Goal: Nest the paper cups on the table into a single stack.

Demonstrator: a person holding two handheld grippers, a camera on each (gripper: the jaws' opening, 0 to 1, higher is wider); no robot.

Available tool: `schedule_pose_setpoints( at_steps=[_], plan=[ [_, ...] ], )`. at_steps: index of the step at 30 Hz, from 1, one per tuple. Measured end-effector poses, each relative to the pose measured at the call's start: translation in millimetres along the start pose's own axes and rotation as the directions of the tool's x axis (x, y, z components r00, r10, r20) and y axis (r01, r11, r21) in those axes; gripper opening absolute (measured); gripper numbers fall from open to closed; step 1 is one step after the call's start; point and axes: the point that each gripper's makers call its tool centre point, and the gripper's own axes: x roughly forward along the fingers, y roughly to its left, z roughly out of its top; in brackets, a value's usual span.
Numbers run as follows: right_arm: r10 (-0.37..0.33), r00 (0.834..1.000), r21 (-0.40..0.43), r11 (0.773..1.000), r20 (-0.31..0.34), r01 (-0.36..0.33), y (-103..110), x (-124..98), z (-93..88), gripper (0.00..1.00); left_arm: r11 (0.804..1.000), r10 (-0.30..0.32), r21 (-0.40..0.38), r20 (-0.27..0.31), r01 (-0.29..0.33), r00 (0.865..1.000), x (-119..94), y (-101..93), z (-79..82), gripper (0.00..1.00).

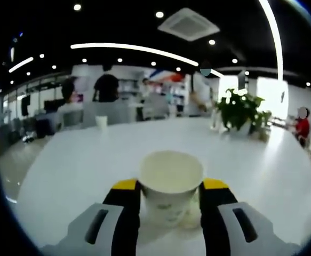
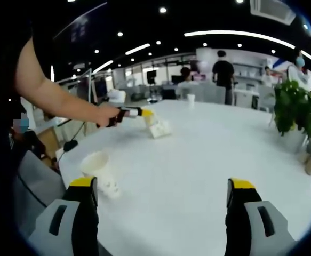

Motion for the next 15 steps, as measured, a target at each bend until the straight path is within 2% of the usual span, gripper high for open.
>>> schedule_pose_setpoints(
  at_steps=[15],
  plan=[
    [0.001,1.0,-0.005,1.0,0.007,-0.001,3.0,-3.3,2.3,0.99,1.0,0.004,0.009,0.004,-0.004,1.0,-5.5,0.7,7.8,0.41]
  ],
)
